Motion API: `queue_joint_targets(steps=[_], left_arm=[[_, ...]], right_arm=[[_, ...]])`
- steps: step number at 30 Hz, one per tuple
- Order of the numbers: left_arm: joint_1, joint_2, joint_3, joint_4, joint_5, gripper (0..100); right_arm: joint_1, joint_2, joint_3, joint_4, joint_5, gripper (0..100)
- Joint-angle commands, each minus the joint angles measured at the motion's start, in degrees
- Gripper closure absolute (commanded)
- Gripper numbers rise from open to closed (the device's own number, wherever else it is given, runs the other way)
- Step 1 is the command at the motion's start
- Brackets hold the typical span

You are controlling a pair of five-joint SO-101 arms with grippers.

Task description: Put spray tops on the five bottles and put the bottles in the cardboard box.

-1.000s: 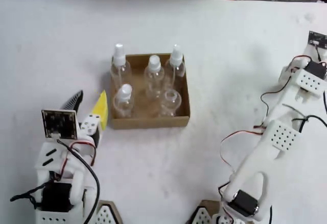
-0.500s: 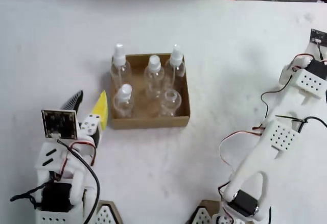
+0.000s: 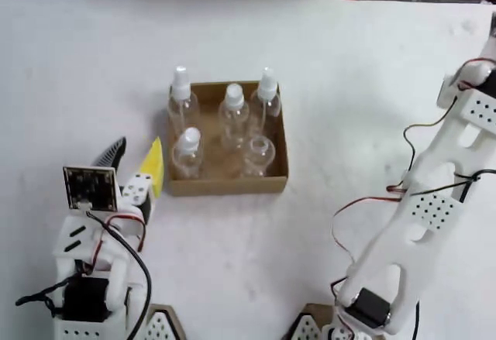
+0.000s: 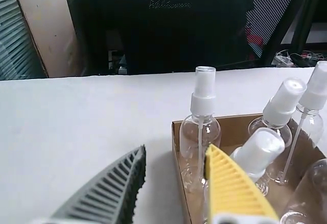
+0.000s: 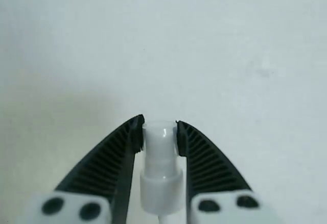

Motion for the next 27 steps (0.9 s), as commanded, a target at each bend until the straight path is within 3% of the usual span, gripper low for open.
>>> queue_joint_targets(steps=[1, 8, 17, 24, 27], left_arm=[[0.9, -0.5, -0.3, -1.5, 0.4, 82], [0.9, -0.5, -0.3, -1.7, 0.4, 82], [0.9, -0.5, -0.3, -1.6, 0.4, 82], [0.9, -0.5, -0.2, -1.4, 0.4, 82], [0.9, -0.5, -0.2, -1.4, 0.4, 82]], right_arm=[[-1.8, -8.0, -2.7, 2.0, -0.4, 98.3], [-1.8, -17.7, 1.9, 2.4, -2.9, 98.4], [-7.8, -48.7, 37.4, 2.1, -5.3, 98.3], [-15.3, -69.0, 50.9, 1.4, -5.5, 98.2], [-17.5, -74.9, 57.2, -1.6, -9.5, 98.2]])
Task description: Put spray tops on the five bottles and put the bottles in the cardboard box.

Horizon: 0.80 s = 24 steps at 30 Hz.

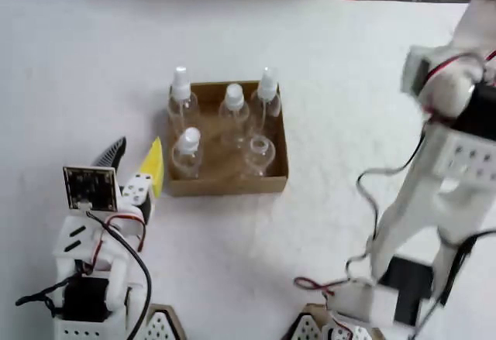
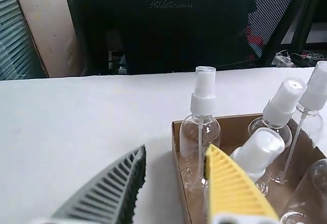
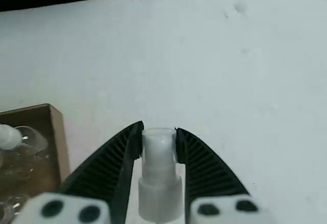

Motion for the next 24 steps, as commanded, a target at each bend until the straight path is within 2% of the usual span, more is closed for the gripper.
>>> queue_joint_targets(steps=[1, 8, 13, 15, 19, 24], left_arm=[[0.9, -0.5, -0.2, -1.4, 0.4, 82], [0.9, -0.5, 0.6, -1.8, 0.4, 82], [1.0, -0.5, 0.6, -1.8, 0.6, 82], [1.0, -0.5, 0.6, -1.8, 0.7, 82], [1.0, -0.5, 0.6, -1.8, 0.7, 82], [1.0, -0.5, 0.7, -1.8, 0.7, 82]], right_arm=[[-2.4, -8.7, 6.8, -3.2, -4.4, 98.2], [-11.7, -27.8, 29.8, -18.1, -9.6, 98.2], [-21.8, -45.1, 51.3, -36.9, -8.4, 98.4], [-25.1, -49.9, 60.2, -45.2, -4.7, 98.1], [-32.0, -53.1, 72.1, -60.0, -1.4, 98.0], [-38.8, -52.9, 74.8, -70.1, -1.4, 98.0]])
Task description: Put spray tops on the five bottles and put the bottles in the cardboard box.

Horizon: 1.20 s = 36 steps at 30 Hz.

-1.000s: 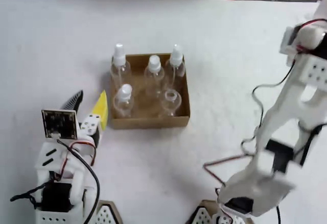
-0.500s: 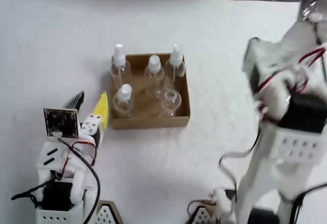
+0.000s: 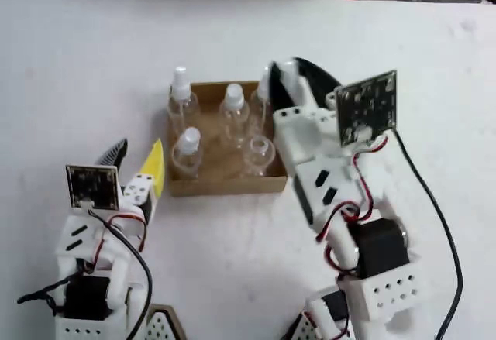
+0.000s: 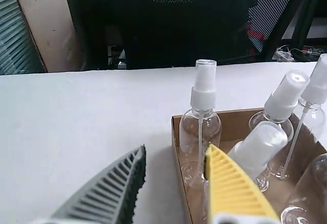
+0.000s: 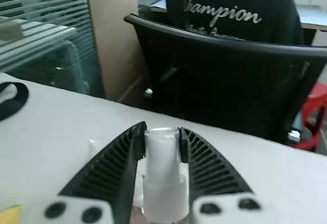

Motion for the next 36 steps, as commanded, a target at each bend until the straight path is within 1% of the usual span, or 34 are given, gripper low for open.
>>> queue_joint_targets(steps=[1, 6, 9, 12, 16, 18, 21, 23, 30, 33, 36], left_arm=[[1.0, -0.5, -0.4, -1.8, 0.7, 82], [1.0, -0.5, -0.4, -1.8, 0.7, 82], [1.0, -0.5, -0.4, -1.8, 0.7, 82], [1.0, -0.5, -0.4, -1.8, 0.7, 82], [1.0, -0.5, -0.4, -1.8, 0.6, 82], [1.0, -0.5, -0.4, -1.8, 0.6, 82], [1.0, -0.5, -0.4, -1.8, 0.7, 82], [1.0, -0.5, -0.4, -1.8, 0.7, 82], [1.0, -0.5, -0.4, -1.8, 0.7, 82], [1.0, -0.5, -0.4, -1.8, 0.7, 82], [1.0, -0.5, -0.4, -1.8, 0.7, 82]], right_arm=[[-4.2, -1.2, 0.3, -9.0, 1.0, 98.0], [-4.8, -1.2, 4.1, -22.9, 1.0, 98.2], [-6.6, -1.2, 10.1, -31.2, 0.9, 98.3], [-8.3, -1.2, 18.4, -42.3, 0.9, 98.3], [-8.7, -1.3, 29.0, -60.4, 1.0, 98.3], [-8.4, -1.3, 31.6, -65.0, 1.0, 98.3], [-8.5, -1.2, 32.6, -64.2, 0.4, 98.3], [-8.0, -1.2, 33.2, -64.1, -3.1, 98.3], [-0.5, -1.3, 34.5, -64.1, -14.7, 98.3], [0.8, -1.3, 35.3, -64.0, -17.6, 98.4], [0.6, -1.3, 36.0, -64.0, -19.1, 98.4]])
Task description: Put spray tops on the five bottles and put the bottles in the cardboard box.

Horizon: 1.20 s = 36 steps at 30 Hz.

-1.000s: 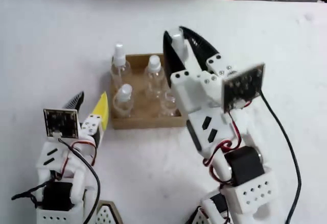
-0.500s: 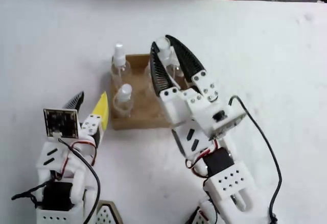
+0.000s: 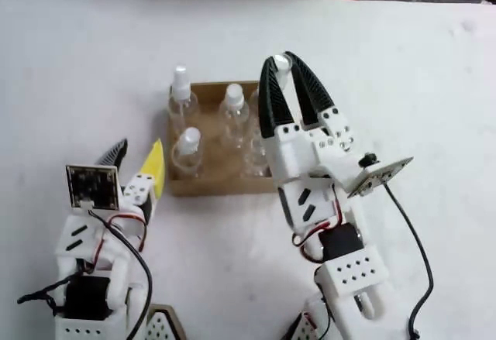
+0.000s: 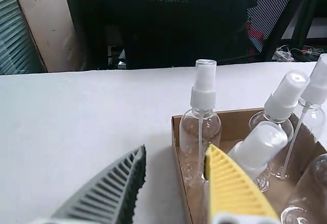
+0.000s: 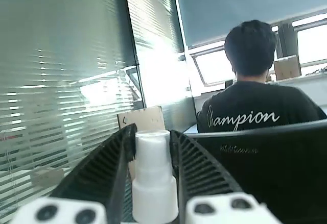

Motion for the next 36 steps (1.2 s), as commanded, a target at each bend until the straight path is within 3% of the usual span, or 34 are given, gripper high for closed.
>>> queue_joint_targets(steps=[1, 14, 24, 36], left_arm=[[1.0, -0.5, -0.4, -1.8, 0.7, 82], [1.0, -0.5, -0.4, -1.8, 0.7, 82], [1.0, -0.5, -0.4, -1.8, 0.6, 82], [1.0, -0.5, -0.4, -1.8, 0.7, 82]], right_arm=[[0.4, -0.7, -0.3, -1.3, -2.5, 98.4], [0.4, -0.5, -2.0, -1.0, -4.1, 98.4], [0.6, 11.0, -5.8, -7.7, -4.1, 98.4], [0.7, 11.8, -5.7, -7.8, -4.1, 98.4]])
